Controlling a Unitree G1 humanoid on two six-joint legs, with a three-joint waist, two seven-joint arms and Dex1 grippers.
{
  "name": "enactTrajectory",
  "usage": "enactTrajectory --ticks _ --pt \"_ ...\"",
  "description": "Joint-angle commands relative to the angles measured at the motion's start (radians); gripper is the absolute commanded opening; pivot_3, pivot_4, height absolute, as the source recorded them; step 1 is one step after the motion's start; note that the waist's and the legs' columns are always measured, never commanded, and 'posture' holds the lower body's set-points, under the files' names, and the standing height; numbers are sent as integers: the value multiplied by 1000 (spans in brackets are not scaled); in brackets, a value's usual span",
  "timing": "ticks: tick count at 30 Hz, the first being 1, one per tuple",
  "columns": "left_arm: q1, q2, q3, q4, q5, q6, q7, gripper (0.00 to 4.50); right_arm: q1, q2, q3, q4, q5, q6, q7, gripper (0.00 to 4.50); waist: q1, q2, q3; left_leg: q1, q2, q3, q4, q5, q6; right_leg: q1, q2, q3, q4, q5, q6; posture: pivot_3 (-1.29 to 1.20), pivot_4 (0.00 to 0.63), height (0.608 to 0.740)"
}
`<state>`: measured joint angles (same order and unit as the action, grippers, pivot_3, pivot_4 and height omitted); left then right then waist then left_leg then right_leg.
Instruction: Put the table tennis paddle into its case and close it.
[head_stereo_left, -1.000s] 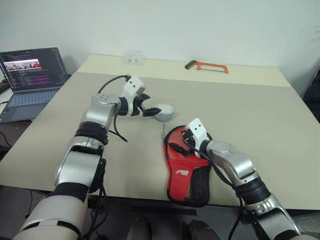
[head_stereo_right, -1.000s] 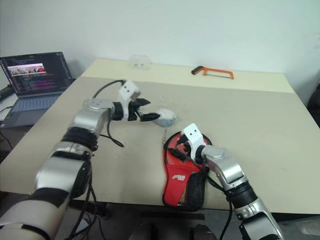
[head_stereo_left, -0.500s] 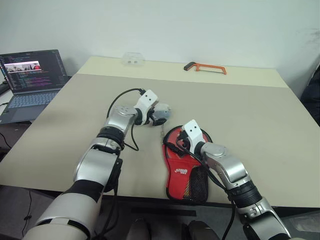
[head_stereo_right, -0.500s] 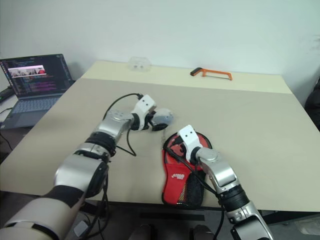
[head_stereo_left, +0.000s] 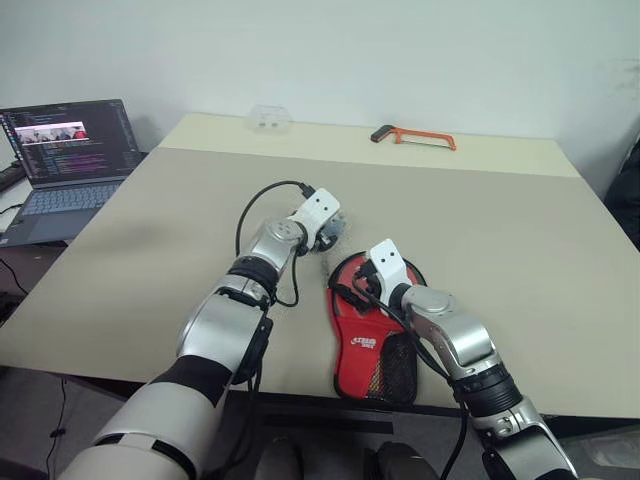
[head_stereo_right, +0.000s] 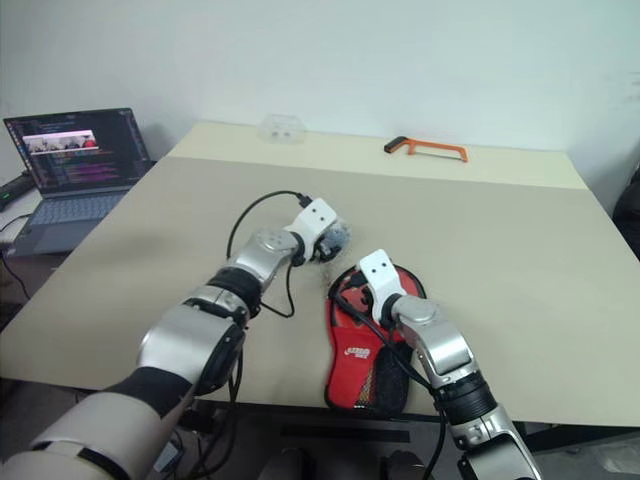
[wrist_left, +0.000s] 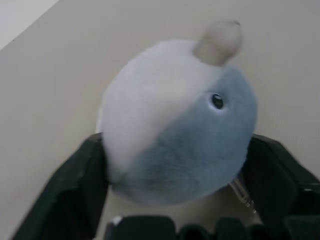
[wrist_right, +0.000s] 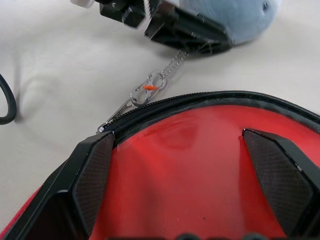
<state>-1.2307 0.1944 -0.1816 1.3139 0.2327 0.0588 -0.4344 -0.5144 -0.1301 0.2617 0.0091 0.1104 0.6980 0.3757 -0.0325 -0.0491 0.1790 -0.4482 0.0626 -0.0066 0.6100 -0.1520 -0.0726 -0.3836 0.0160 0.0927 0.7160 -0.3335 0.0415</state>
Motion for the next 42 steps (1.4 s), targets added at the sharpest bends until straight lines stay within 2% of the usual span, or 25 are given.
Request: enactTrajectory --ticks 1,6,9,10,18,27,42 --pt "-14 -38 5 15 16 -17 67 2626 29 10 6 29 -2 73 -9 4500 1 0 -1 0 0 0 0 0 0 0 0 0 0 0 0 0 150 740" --pt "-59 -55 -11 29 62 -48 160 1033 29 5 19 31 -18 112 -8 4500 2 0 -1 6 -1 -1 0 0 0 7 0 -1 -2 -1 2 0 150 740" --pt "-91 -66 -21 38 93 -61 200 420 33 -4 39 26 -29 122 0 4500 1 0 -1 9 -1 -1 -1 0 0 10 0 -1 -2 -2 4 0 150 740" --pt "-104 -73 -30 41 109 -67 216 340 38 -6 45 19 -30 128 3 4500 1 0 -1 9 -1 -2 -1 0 0 10 0 -1 -2 -2 4 0 150 740" --pt "-172 -110 -89 59 210 -114 308 289 59 -5 102 -55 -26 179 13 4500 -3 0 -1 9 -1 -1 -2 0 0 10 0 0 -3 -3 4 0 150 740" --pt "-191 -203 -146 71 304 -141 421 288 141 -35 159 -237 10 329 30 4500 -11 0 -1 9 -1 0 -3 -1 -1 9 0 1 -4 -3 5 0 150 740" --pt "-199 -344 -160 73 339 -228 463 288 220 3 163 -347 16 422 -26 4500 -12 0 -1 9 -1 0 -3 -1 -1 10 -1 1 -5 -3 5 0 150 740"
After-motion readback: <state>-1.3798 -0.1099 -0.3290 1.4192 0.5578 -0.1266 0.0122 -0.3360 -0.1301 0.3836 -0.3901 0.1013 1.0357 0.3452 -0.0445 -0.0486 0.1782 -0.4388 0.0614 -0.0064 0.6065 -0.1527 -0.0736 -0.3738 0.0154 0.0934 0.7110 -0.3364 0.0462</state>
